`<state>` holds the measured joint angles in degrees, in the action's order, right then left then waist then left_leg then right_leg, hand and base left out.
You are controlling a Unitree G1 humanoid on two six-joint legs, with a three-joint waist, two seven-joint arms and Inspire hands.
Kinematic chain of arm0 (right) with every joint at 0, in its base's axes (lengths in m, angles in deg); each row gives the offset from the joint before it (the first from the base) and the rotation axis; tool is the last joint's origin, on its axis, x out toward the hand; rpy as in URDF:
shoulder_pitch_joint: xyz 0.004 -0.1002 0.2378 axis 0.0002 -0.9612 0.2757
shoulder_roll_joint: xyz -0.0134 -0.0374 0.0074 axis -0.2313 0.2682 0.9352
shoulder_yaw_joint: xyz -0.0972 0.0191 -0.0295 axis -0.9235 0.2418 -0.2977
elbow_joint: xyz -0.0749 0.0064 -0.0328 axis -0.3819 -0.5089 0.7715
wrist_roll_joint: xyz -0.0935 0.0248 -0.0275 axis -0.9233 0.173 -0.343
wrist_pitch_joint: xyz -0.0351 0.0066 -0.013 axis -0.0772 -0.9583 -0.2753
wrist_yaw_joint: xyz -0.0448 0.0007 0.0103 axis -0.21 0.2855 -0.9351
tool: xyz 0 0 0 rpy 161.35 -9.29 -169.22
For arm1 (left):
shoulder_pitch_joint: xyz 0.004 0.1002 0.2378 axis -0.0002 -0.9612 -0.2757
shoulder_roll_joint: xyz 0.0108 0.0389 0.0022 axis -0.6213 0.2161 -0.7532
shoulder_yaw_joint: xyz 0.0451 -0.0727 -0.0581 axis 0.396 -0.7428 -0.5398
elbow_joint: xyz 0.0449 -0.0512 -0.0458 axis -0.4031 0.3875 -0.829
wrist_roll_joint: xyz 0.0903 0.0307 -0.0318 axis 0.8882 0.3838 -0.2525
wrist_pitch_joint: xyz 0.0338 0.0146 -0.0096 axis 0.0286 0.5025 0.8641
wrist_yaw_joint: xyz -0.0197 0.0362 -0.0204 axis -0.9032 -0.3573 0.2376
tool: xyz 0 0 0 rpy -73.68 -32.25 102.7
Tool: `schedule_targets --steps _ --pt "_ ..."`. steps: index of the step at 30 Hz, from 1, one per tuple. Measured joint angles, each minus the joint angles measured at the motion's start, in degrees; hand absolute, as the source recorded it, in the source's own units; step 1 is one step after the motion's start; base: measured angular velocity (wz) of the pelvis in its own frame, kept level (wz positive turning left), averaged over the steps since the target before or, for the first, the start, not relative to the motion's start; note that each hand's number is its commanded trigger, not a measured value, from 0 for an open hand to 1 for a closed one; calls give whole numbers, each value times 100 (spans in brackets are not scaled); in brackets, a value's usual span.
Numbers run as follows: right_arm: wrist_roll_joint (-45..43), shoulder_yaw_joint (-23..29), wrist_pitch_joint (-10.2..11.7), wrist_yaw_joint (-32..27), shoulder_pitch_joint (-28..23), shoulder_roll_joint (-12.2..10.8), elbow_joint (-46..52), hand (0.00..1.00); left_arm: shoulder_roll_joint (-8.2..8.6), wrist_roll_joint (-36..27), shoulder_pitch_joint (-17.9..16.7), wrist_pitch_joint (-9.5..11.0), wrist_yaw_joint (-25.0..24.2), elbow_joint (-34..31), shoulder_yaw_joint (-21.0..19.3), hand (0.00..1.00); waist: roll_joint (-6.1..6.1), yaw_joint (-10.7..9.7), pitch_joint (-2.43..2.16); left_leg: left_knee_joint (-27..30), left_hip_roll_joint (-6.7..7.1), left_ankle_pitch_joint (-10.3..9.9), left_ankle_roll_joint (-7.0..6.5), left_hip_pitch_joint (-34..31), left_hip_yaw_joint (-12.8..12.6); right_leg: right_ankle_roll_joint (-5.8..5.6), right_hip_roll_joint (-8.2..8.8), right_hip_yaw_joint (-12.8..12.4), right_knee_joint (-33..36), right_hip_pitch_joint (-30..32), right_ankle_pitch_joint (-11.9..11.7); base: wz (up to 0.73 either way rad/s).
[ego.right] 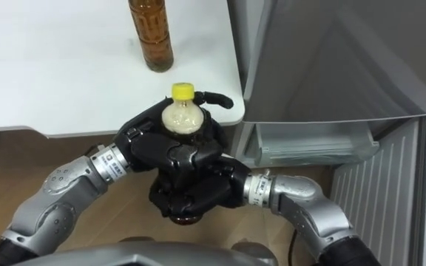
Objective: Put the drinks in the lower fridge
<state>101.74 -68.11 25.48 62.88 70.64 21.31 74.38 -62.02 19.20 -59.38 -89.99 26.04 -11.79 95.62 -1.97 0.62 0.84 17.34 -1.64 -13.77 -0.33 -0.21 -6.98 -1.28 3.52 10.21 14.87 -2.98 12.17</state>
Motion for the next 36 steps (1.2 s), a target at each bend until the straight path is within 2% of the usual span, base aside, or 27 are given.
schedule_targets --steps 13,20,23,28,30,33,36 --pt "424 36 22 15 1 -57 0 100 114 57 6 66 60 -286 -185 0 18 4 11 -13 -60 -1 2 74 -48 3 -23 -60 1 -56 -2 -2" --pt "620 79 160 13 3 -59 0 100 68 113 6 208 255 -644 -231 0 21 -16 14 -45 -56 -2 5 85 -38 4 -27 -19 -23 -93 -3 1" --pt "620 247 190 18 -13 -67 1 100 83 130 5 275 286 -926 -437 0 21 -17 15 -4 -57 -2 6 75 -35 4 -20 17 -24 -89 -3 4" --pt "622 619 260 29 -214 -63 2 100 107 127 0 612 296 -1613 -722 0 17 63 12 -21 -53 -2 5 68 -8 3 -6 94 -54 -112 -4 2" --pt "622 706 280 37 -290 -66 5 100 120 119 0 619 310 -1787 -842 0 14 117 11 -18 -49 -2 6 70 -15 3 -13 83 -53 -112 -4 0" --pt "621 924 362 56 -441 -77 46 100 124 24 0 671 361 -2125 -1271 0 20 196 8 -13 -64 -2 6 88 -7 3 -13 69 -51 -116 -4 0" --pt "616 1172 461 48 -673 -58 46 100 124 -73 1 882 423 -2490 -1681 0 26 298 8 -13 -49 -2 6 132 44 3 -7 83 -78 -184 -4 5"
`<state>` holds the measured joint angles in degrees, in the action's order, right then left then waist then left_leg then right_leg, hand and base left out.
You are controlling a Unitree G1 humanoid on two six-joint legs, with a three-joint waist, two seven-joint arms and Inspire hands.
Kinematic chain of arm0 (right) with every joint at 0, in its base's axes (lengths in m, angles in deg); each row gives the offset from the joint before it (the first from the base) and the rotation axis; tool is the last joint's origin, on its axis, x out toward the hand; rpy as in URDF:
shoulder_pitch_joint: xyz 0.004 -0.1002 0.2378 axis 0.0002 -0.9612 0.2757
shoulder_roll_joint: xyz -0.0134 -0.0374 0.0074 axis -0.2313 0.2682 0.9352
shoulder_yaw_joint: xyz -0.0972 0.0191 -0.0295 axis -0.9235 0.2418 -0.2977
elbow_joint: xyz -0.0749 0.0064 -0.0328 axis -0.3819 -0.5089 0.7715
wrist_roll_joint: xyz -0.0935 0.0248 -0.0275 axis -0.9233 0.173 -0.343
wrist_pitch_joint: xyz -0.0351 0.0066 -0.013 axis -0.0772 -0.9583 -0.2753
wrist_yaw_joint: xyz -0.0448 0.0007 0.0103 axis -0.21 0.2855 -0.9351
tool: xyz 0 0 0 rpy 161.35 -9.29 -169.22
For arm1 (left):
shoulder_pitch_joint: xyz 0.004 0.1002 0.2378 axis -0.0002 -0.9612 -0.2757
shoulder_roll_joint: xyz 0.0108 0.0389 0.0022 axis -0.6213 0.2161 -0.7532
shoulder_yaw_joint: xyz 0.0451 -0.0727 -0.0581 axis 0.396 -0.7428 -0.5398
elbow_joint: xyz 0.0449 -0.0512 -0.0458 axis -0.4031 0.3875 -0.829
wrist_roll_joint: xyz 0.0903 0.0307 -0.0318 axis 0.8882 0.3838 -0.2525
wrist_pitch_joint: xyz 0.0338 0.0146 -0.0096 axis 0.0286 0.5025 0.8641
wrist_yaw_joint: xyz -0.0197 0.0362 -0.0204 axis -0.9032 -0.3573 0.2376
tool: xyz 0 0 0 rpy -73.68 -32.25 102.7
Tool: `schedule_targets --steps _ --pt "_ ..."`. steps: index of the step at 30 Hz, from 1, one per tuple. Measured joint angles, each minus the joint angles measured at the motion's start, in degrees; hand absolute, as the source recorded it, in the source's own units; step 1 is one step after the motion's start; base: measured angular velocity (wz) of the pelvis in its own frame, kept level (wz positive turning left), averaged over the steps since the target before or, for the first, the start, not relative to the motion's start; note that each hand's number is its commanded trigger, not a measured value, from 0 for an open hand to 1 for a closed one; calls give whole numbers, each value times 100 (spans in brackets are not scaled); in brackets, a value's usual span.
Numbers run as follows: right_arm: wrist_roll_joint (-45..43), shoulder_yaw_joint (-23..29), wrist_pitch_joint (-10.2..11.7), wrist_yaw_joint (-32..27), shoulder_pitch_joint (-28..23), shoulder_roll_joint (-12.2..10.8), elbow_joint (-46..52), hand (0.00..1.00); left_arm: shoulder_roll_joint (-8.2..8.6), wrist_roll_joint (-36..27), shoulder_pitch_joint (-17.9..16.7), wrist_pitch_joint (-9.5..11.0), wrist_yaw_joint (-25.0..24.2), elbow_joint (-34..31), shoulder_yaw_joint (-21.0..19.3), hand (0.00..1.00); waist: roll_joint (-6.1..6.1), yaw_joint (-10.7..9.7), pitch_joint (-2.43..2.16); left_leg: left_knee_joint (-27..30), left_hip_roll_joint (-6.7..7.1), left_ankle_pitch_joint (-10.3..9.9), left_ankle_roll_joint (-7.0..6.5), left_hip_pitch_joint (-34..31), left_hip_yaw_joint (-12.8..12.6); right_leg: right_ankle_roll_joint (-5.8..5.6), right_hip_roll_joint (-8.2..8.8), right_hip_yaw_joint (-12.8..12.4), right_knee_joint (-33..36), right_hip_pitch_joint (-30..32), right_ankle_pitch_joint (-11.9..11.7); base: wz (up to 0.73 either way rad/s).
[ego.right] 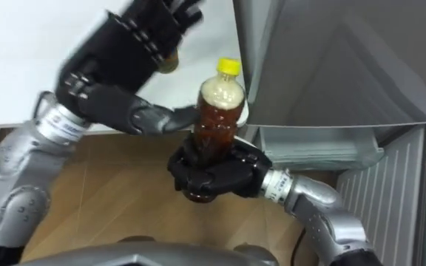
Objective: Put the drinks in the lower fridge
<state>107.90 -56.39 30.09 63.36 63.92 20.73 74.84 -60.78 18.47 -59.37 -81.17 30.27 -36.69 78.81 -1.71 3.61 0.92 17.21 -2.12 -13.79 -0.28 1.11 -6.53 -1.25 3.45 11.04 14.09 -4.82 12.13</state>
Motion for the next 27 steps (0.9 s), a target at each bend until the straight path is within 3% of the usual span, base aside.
schedule_targets --steps 2,6,9,12,16,19,22,27 --pt "-25 136 0 -4 -168 -14 34 100 25 -60 -1 65 55 -160 -240 0 11 67 -2 -7 13 -2 -1 59 47 0 2 22 -52 -105 0 10" --pt "-271 438 54 4 -415 -41 70 100 175 -58 2 176 358 -744 -1136 0 107 302 -28 -55 10 -11 8 120 61 0 -10 36 -52 -179 0 1" --pt "-278 774 61 20 -663 -78 69 100 218 -55 14 514 707 -938 -1921 0 210 467 -38 -103 30 -10 7 268 104 -3 3 93 -111 -350 2 8" --pt "-278 1267 89 18 -927 -224 69 100 223 -35 -19 701 1316 -941 -2856 0 251 615 -70 -198 79 10 21 386 175 -18 15 168 -156 -440 15 8" --pt "-363 1652 118 -2 -1170 -261 67 100 224 300 -128 915 2227 -937 -3891 0 245 834 -71 -248 105 35 30 465 233 -17 7 250 -259 -612 15 8" --pt "-471 1889 130 -119 -1275 -290 68 100 253 662 -411 1100 2923 -935 -4383 0 269 957 -74 -245 116 35 30 465 300 -18 14 343 -263 -608 15 13" --pt "-469 1945 132 -330 -1352 -293 142 100 251 876 -552 1149 3721 -895 -4639 0 308 1111 -94 -238 130 35 30 451 369 -20 16 420 -285 -634 17 11" --pt "-441 2011 161 -594 -1445 -361 246 100 213 1033 -659 1226 4819 -555 -5140 0 342 1166 -122 -158 182 34 29 415 556 -27 40 664 -364 -719 20 20"
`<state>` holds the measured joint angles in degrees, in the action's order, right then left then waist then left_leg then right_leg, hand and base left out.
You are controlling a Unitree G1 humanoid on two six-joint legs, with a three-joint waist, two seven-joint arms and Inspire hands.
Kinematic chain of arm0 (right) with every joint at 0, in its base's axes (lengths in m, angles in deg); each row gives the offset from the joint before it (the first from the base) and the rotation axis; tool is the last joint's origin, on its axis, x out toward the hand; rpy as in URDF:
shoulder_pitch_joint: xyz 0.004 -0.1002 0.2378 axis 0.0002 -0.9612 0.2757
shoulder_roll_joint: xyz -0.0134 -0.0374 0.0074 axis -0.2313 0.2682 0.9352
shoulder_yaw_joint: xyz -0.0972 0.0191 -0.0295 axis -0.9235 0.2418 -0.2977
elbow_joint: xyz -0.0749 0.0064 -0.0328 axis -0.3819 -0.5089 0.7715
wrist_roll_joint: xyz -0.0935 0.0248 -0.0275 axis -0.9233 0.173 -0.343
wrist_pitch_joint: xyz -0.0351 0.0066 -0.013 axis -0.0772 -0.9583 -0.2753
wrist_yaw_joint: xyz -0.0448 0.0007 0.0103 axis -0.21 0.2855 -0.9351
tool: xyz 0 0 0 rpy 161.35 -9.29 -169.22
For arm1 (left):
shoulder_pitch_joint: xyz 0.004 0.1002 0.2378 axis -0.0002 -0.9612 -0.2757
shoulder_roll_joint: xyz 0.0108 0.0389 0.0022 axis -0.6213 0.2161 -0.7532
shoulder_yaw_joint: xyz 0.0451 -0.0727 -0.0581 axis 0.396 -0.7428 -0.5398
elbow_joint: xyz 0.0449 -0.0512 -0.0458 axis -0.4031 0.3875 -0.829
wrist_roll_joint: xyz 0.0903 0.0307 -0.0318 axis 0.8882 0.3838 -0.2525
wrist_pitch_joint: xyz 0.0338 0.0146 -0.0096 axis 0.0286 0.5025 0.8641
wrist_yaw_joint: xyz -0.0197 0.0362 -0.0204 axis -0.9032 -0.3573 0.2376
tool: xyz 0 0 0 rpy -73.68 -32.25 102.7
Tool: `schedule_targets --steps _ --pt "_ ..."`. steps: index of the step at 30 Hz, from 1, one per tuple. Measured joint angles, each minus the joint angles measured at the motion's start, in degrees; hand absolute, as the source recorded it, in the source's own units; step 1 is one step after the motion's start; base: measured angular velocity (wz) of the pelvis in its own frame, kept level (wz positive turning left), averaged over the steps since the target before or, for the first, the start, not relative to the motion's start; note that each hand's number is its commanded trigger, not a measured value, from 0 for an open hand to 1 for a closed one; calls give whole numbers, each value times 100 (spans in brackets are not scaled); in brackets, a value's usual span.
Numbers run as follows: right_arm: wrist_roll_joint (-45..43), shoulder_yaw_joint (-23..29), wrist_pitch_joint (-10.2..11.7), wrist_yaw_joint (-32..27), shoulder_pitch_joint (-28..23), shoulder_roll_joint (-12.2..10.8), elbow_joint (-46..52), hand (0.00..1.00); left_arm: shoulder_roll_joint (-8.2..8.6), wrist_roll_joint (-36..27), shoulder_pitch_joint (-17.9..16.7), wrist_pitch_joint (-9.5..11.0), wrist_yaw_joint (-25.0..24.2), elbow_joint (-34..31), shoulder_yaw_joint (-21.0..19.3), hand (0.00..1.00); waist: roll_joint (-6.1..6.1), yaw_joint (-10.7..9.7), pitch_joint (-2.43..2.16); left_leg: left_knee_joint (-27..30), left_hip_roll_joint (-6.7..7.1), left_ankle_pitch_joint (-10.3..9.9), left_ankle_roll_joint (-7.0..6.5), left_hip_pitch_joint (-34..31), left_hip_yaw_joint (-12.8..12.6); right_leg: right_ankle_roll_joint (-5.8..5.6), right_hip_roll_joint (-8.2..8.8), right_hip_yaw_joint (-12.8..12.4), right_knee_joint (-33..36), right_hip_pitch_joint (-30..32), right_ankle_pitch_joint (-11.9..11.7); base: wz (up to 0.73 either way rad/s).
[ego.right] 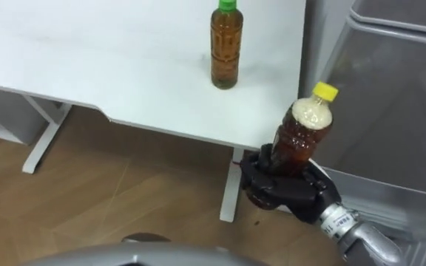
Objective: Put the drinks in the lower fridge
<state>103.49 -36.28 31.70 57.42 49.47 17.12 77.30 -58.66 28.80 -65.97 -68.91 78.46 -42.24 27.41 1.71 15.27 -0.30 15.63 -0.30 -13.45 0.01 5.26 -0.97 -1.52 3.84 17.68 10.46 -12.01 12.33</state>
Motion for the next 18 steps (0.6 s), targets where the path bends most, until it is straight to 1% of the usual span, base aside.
schedule_targets --steps 1,2,4,5,6,7,8,9,10,11,12,13,14,16,17,18 --pt "11 15 0 -112 -21 0 5 100 -10 2 -21 6 280 132 -137 0 0 42 -8 -1 12 0 0 -31 34 0 5 38 -8 0 0 10" --pt "27 25 -1 -181 -38 3 13 100 -16 -1 -41 9 441 199 -169 0 -2 70 -12 0 16 1 -1 -47 39 0 9 50 -10 -1 0 7" --pt "125 26 -8 -523 -50 4 17 100 -24 -10 -170 20 1019 589 -305 0 5 144 -12 3 23 0 -2 -51 39 -4 14 58 -18 2 4 0" --pt "169 25 -8 -589 -58 5 24 100 -36 -66 -202 21 1130 773 -352 0 15 155 -18 7 27 1 -2 -47 50 -5 15 77 -42 -5 5 7" --pt "217 15 -12 -691 -131 5 124 100 -64 -224 -263 6 1360 1131 -394 0 10 163 -22 6 43 6 -6 -53 92 -6 22 139 -77 -29 4 13" --pt "243 9 -64 -802 -239 3 306 100 -66 -338 -365 -32 1601 1508 -391 0 20 172 -22 -2 58 11 -8 -46 118 -17 32 154 -84 -31 13 11" --pt "254 4 -97 -863 -263 5 379 100 -66 -389 -441 -38 1709 1697 -369 0 24 175 -24 -2 62 11 -9 -41 119 -20 36 154 -83 -35 18 6" --pt "299 -36 -124 -1004 -288 15 498 100 -66 -583 -556 -71 1903 2051 -289 0 28 178 -25 -4 67 11 -10 -40 119 -24 40 153 -77 -36 22 0" --pt "388 -94 -126 -1134 -278 15 560 100 -66 -823 -631 -114 2016 2396 -199 0 25 233 -24 -24 70 18 -18 -27 115 -24 51 148 -82 -27 23 0" --pt "446 -133 -128 -1190 -269 16 581 100 -66 -1003 -672 -136 2051 2596 -150 0 25 214 -23 -39 74 23 -21 -8 107 -25 58 143 -83 -29 24 -5" --pt "536 -242 -169 -1349 -241 32 638 100 -66 -1268 -803 -161 2144 3040 6 0 29 218 -27 -123 100 59 -38 56 91 -40 86 131 -79 -47 33 -6" --pt "671 -366 -232 -1496 -205 40 645 100 -57 -1440 -966 -203 2236 3440 275 0 20 214 -26 -234 127 106 -57 149 68 -53 117 119 -83 -82 36 -4" --pt "736 -442 -255 -1570 -189 43 645 100 -47 -1500 -1055 -249 2282 3589 424 0 10 205 -28 -267 138 116 -63 177 69 -61 127 116 -85 -100 39 0" --pt "1026 -656 -472 -1854 -105 39 632 100 65 -1986 -1292 -406 2415 3992 921 0 -58 168 -26 -291 166 121 -76 183 74 -89 152 116 -79 -101 55 0" --pt "1107 -692 -518 -1913 -92 40 627 100 90 -2104 -1310 -424 2425 4096 1037 0 -72 163 -25 -292 170 122 -78 176 80 -92 154 117 -85 -99 55 5" --pt "1284 -764 -590 -1997 -88 46 623 100 99 -2248 -1337 -444 2422 4426 1303 0 -90 157 -28 -304 184 126 -86 183 76 -103 160 114 -95 -110 48 0"
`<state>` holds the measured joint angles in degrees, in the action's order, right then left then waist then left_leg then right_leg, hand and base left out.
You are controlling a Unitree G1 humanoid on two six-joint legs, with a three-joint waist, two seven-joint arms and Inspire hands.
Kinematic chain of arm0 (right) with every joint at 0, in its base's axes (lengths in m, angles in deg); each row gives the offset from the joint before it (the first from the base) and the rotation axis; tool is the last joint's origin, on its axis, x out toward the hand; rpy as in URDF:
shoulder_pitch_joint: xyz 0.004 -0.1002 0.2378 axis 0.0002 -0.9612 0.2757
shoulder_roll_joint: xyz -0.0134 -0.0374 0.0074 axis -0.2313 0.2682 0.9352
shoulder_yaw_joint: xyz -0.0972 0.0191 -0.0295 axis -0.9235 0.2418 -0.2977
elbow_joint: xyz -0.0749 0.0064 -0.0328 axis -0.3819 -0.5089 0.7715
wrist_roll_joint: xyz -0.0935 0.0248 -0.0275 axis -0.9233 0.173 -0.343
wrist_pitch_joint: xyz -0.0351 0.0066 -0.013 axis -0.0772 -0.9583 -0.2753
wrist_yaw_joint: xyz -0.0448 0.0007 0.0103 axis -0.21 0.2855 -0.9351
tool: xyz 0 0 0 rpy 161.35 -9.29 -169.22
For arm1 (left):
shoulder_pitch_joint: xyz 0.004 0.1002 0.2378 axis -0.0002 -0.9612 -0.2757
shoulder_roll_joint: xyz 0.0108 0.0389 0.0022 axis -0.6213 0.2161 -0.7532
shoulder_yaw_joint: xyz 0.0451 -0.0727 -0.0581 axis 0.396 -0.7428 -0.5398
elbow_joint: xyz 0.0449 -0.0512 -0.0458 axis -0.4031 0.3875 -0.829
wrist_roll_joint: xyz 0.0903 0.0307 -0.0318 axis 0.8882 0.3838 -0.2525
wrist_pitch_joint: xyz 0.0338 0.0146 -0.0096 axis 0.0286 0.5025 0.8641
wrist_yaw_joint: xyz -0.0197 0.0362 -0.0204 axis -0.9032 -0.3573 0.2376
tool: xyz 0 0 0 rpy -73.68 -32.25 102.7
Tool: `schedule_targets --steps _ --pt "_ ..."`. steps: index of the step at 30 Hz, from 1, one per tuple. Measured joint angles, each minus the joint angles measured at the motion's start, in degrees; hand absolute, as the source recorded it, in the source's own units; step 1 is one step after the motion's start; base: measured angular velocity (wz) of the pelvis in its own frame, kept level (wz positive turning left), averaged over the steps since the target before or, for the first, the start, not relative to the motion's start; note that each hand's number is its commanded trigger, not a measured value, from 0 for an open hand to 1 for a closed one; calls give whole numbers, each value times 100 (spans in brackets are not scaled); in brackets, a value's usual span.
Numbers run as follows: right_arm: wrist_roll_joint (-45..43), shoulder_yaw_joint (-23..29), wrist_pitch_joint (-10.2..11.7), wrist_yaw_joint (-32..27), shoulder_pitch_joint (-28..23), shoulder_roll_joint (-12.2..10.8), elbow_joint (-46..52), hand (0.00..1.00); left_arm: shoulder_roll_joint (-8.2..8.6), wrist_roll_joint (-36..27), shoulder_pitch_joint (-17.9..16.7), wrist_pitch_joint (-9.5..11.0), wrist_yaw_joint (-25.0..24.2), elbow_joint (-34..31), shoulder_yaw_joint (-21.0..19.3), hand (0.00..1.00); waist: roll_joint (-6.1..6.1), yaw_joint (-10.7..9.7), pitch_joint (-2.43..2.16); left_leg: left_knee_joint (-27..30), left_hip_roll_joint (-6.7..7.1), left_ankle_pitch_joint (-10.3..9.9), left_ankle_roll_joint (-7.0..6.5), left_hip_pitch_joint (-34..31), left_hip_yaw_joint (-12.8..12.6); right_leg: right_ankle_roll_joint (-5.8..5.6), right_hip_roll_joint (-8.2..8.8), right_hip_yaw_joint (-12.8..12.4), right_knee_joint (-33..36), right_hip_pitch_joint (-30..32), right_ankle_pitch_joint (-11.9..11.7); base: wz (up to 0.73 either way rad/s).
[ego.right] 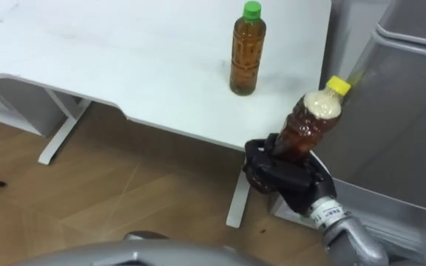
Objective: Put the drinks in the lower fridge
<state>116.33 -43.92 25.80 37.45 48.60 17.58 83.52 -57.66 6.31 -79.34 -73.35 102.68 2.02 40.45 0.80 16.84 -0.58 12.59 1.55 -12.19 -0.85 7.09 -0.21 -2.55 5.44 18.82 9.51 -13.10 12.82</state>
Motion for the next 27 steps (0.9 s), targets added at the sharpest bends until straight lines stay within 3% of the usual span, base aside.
schedule_targets --steps 5,7,10,14,16,19,24,27 --pt "579 -167 -269 -504 229 80 -79 100 101 -774 -124 -193 -161 1195 1056 0 1 -102 3 -101 18 35 -54 57 -45 -60 45 9 20 5 -53 -2" --pt "731 -243 -300 -557 339 37 -148 100 179 -1239 -156 -377 -488 1775 1396 0 3 -173 7 -168 16 31 -68 72 -102 -78 52 -55 14 23 -64 -8" --pt "784 -386 -356 -570 485 1 -313 100 262 -1421 -199 -628 -980 2636 1771 0 -7 -396 14 -238 16 33 -90 125 -109 -101 54 -127 12 -10 -88 -5" --pt "782 -405 -551 -565 547 -99 -552 100 479 -1402 -197 -894 -1543 3473 1871 0 -37 -609 31 -269 27 20 -129 222 -140 -139 72 -144 29 -94 -111 2" --pt "781 -416 -762 -516 752 -105 -788 100 505 -1187 -123 -1204 -1854 3946 2162 0 -30 -809 31 -221 36 17 -151 181 -129 -155 81 -156 30 -86 -132 4" --pt "781 -435 -811 -481 932 -110 -936 100 513 -664 1 -1543 -2266 4148 2415 0 -29 -951 32 -139 56 8 -169 125 -107 -157 103 -151 28 -86 -134 6" --pt "774 -433 -857 -484 1119 -116 -1065 100 564 616 201 -1777 -2747 4148 2496 0 -14 -1189 49 -85 114 19 -220 40 -65 -178 149 -151 20 -88 -145 9" --pt "774 -433 -859 -496 1125 -121 -1083 100 563 1386 273 -1934 -2991 4140 2498 0 -12 -1207 44 -83 121 27 -233 47 -60 -197 153 -200 20 -86 -165 2"
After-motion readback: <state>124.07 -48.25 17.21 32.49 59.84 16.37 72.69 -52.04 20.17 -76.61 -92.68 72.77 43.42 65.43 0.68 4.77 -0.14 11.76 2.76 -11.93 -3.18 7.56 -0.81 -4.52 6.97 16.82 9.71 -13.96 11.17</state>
